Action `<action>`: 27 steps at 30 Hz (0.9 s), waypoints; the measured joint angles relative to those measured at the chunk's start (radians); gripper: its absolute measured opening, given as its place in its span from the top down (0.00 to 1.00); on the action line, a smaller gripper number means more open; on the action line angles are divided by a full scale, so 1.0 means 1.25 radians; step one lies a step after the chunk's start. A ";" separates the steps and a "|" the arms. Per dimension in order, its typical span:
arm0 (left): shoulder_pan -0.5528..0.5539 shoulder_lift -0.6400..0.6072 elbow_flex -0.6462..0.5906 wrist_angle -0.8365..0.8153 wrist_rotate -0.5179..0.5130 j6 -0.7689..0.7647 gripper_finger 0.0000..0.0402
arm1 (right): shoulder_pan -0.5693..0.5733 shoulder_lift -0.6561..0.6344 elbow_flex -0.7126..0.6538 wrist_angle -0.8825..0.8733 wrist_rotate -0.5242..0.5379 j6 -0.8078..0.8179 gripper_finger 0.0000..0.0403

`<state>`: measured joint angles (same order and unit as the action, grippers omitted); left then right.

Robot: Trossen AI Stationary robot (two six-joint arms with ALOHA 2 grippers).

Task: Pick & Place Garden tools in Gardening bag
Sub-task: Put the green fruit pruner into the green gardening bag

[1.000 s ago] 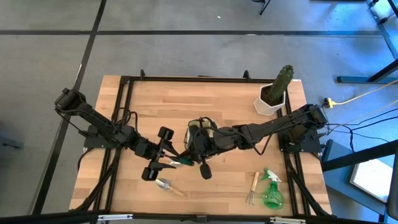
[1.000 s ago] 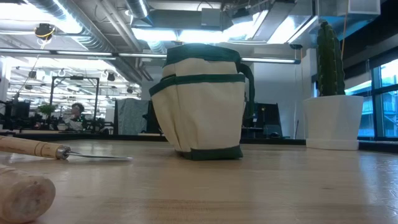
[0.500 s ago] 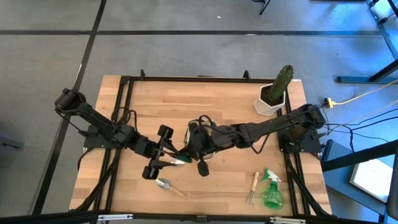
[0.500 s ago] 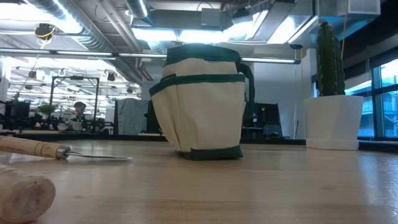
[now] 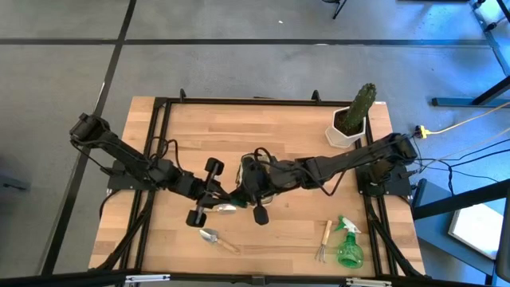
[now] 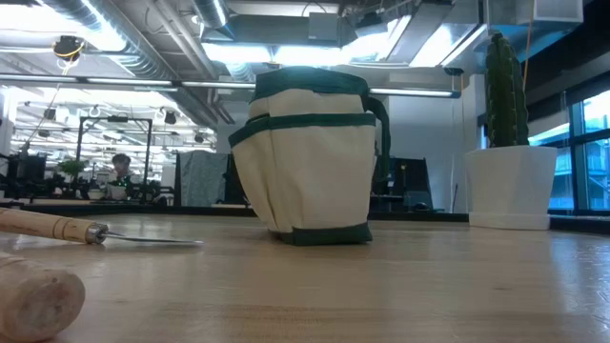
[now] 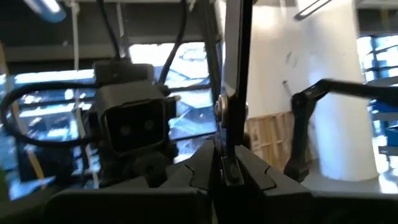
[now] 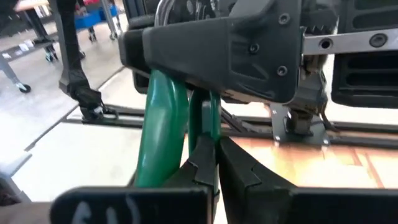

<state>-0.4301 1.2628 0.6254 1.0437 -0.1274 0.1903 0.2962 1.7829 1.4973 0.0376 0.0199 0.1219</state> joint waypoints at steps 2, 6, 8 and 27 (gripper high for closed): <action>-0.005 0.001 0.000 -0.011 -0.039 -0.008 0.94 | 0.000 -0.004 0.001 -0.032 0.006 0.000 0.97; -0.012 -0.001 0.003 -0.039 -0.091 -0.017 0.94 | 0.014 -0.027 0.002 -0.114 0.088 0.001 0.91; -0.011 -0.001 0.015 -0.064 -0.086 -0.025 0.94 | 0.033 -0.043 0.002 -0.154 0.159 -0.004 0.88; -0.056 -0.005 0.050 -0.154 -0.235 -0.030 0.94 | 0.145 -0.114 -0.001 -0.471 0.322 -0.039 0.85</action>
<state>-0.4995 1.2560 0.6876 0.8515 -0.4213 0.1526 0.4781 1.6405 1.4963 -0.5513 0.4230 0.0732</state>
